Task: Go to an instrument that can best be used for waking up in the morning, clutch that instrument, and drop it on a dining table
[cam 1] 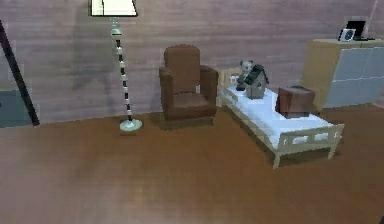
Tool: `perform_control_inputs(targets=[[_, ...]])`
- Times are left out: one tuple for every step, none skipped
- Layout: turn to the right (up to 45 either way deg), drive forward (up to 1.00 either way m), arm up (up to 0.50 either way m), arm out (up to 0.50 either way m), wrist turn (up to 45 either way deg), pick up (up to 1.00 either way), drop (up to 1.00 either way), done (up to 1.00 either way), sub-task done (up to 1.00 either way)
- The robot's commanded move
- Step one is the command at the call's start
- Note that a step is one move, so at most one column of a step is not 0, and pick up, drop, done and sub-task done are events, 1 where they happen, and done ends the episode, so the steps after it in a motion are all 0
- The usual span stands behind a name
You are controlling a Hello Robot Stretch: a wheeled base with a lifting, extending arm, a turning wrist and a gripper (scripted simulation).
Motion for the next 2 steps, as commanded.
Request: perform_control_inputs(targets=[[0.0, 0.75, 0.0, 0.0, 0.0, 0.0, 0.0, 0.0, 0.0], [45.0, 0.0, 0.0, 0.0, 0.0, 0.0, 0.0, 0.0, 0.0]])
